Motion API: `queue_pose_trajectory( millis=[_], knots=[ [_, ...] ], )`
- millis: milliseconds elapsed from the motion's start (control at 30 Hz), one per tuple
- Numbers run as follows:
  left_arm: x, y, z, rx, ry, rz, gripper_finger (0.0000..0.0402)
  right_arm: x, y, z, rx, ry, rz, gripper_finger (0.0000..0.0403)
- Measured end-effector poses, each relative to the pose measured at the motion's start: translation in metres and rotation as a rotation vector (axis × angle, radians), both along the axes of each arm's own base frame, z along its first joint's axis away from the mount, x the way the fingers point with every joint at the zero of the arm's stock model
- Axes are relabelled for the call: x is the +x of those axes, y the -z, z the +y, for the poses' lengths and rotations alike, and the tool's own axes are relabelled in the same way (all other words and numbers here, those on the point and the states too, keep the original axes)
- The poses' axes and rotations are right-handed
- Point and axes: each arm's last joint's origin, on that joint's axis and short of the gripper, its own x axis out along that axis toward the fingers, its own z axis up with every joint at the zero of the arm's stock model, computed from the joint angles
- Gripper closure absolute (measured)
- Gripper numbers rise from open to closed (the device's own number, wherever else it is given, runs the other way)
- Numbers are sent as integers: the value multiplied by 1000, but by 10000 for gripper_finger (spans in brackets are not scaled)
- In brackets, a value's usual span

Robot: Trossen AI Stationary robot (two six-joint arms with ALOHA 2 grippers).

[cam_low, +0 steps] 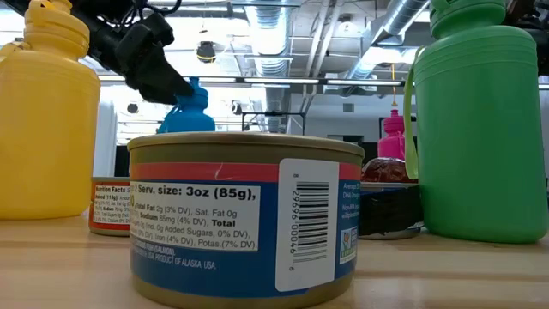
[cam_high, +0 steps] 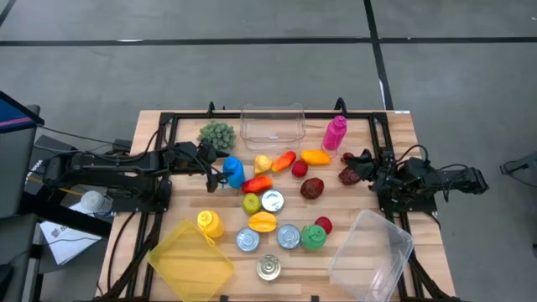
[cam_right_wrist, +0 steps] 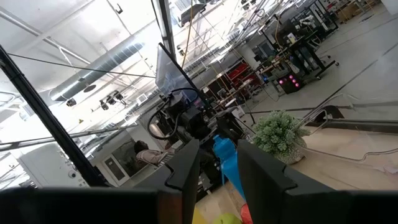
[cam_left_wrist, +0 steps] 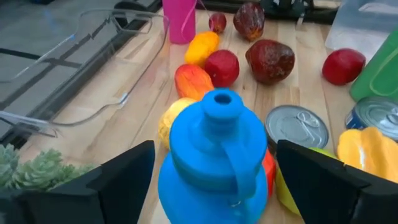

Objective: Pick & Place Food Item
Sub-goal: Put the blue water bottle into the transparent bin

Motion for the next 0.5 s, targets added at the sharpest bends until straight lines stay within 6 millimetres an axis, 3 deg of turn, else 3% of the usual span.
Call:
queue_pose_trajectory(
  millis=[267,500],
  knots=[
    [9,5,2,27,12,11,97,0,0,0,0,0,0,299],
    [10,6,2,31,-1,15,156,0,0,0,0,0,0,299]
  ],
)
